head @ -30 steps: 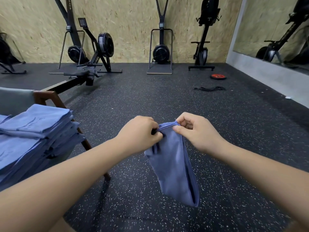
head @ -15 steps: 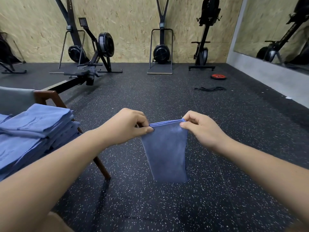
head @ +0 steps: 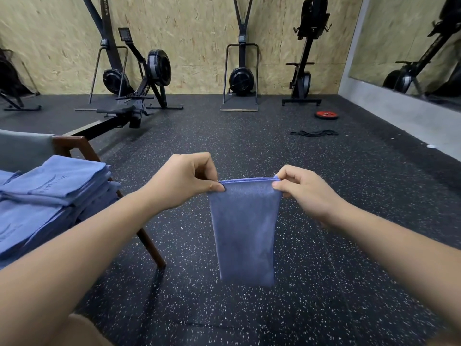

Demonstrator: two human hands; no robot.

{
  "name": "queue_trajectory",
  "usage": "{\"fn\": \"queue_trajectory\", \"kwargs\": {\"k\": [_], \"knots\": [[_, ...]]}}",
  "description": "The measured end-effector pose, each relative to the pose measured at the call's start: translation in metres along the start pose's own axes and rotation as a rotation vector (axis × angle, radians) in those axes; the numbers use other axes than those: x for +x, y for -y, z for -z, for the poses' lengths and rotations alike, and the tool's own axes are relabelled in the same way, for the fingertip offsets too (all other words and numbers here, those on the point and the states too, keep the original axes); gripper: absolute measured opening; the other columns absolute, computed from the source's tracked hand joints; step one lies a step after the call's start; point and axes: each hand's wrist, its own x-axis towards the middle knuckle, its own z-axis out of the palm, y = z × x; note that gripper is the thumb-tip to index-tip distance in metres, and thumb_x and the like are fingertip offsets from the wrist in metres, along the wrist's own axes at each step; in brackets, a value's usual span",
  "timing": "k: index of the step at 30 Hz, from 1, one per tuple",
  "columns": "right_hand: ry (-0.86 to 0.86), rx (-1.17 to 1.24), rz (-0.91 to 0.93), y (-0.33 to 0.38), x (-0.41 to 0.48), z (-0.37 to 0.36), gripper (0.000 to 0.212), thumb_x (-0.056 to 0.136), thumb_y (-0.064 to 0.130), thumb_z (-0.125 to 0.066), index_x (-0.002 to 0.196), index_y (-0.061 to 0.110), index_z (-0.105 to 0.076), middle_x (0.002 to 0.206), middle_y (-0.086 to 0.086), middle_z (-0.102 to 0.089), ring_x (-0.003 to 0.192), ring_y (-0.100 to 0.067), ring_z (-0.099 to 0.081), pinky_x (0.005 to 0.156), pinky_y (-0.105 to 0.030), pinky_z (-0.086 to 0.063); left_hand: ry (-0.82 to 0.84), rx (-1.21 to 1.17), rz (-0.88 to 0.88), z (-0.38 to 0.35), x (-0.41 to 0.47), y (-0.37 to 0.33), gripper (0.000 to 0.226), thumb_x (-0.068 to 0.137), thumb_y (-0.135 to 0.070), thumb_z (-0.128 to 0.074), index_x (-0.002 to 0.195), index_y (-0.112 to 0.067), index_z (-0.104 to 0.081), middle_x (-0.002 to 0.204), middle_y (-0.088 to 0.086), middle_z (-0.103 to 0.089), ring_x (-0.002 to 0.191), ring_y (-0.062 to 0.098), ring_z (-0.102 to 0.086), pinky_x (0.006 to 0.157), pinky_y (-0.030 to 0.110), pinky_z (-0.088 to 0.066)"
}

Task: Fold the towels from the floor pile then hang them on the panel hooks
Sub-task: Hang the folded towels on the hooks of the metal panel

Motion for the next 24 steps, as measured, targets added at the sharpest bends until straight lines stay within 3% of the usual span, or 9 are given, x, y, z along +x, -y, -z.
{"fn": "queue_trajectory", "kwargs": {"k": [2,5,8,11,15,17,20,22,24], "knots": [[0.029,-0.086,0.002,0.002,-0.002,0.002,0.012,0.095,0.021,-0.069,0.084,0.017,-0.067,0.074,0.0,-0.062,0.071,-0.013,-0.047,0.073,-0.037,-0.038,0.025,-0.056,0.006,-0.001,-0.001,-0.001,0.031,0.077,-0.026,-0.096,0.091,-0.025,-0.069,0.081,-0.008,-0.078,0.078,0.016,-0.074,0.077,0.036,-0.059],[0.102,-0.135,0.014,0.005,-0.004,0.001,0.003,0.086,0.022,-0.071,0.087,0.022,-0.068,0.082,0.004,-0.072,0.075,-0.008,-0.058,0.078,-0.034,-0.045,0.086,-0.067,-0.015,-0.006,-0.003,-0.007,0.033,0.078,-0.025,-0.096,0.099,-0.029,-0.07,0.084,-0.008,-0.079,0.082,0.022,-0.074,0.079,0.042,-0.06],[0.178,-0.183,0.029,0.009,-0.009,-0.012,0.025,0.087,0.027,-0.083,0.106,0.029,-0.068,0.104,0.012,-0.076,0.097,0.001,-0.068,0.09,-0.025,-0.05,0.169,-0.03,-0.054,-0.018,-0.006,-0.015,0.036,0.079,-0.026,-0.096,0.104,-0.032,-0.07,0.084,-0.01,-0.079,0.079,0.015,-0.073,0.079,0.034,-0.058],[0.223,-0.228,0.073,0.015,-0.015,-0.034,0.043,0.083,0.048,-0.088,0.118,0.036,-0.067,0.112,0.017,-0.075,0.109,0.004,-0.067,0.098,-0.025,-0.052,0.203,-0.001,-0.089,-0.028,-0.005,-0.021,0.038,0.078,-0.025,-0.095,0.105,-0.032,-0.069,0.082,-0.011,-0.078,0.073,0.005,-0.069,0.073,0.024,-0.053],[0.259,-0.081,0.093,0.012,-0.012,-0.054,0.039,0.079,0.057,-0.084,0.102,0.027,-0.073,0.087,0.005,-0.073,0.082,-0.007,-0.063,0.086,-0.043,-0.054,0.207,-0.058,-0.099,-0.034,-0.004,-0.024,0.037,0.079,-0.023,-0.094,0.102,-0.033,-0.067,0.081,-0.007,-0.077,0.071,0.012,-0.068,0.072,0.033,-0.053],[0.25,-0.08,0.121,0.012,-0.009,-0.058,0.039,0.079,0.058,-0.08,0.094,0.024,-0.071,0.077,-0.001,-0.064,0.075,-0.011,-0.053,0.076,-0.04,-0.046,0.192,-0.134,-0.082,-0.038,-0.005,-0.02,0.038,0.081,-0.023,-0.094,0.104,-0.032,-0.065,0.081,-0.004,-0.077,0.069,0.011,-0.063,0.072,0.035,-0.052],[0.218,-0.116,0.152,0.014,-0.004,-0.055,0.034,0.082,0.055,-0.076,0.09,0.023,-0.069,0.082,-0.014,-0.067,0.075,-0.012,-0.051,0.073,-0.041,-0.044,0.145,-0.312,-0.033,-0.045,-0.004,-0.009,0.046,0.08,-0.038,-0.093,0.111,-0.029,-0.061,0.085,-0.001,-0.074,0.073,0.013,-0.059,0.072,0.039,-0.048],[0.21,-0.179,0.175,0.018,-0.002,-0.048,0.024,0.087,0.047,-0.076,0.089,0.024,-0.069,0.08,-0.008,-0.068,0.072,-0.011,-0.051,0.07,-0.043,-0.046,0.16,-0.434,0.018,-0.05,-0.005,-0.006,0.052,0.077,-0.043,-0.094,0.114,-0.028,-0.061,0.095,0.006,-0.074,0.081,0.017,-0.063,0.078,0.043,-0.051],[0.22,-0.22,0.197,0.022,-0.002,-0.039,0.009,0.09,0.034,-0.077,0.091,0.027,-0.071,0.077,-0.001,-0.07,0.069,-0.019,-0.054,0.071,-0.045,-0.05,0.257,-0.496,0.065,-0.058,-0.008,-0.004,0.052,0.076,-0.035,-0.097,0.115,-0.026,-0.065,0.105,0.009,-0.076,0.095,0.019,-0.068,0.093,0.047,-0.055]]}}
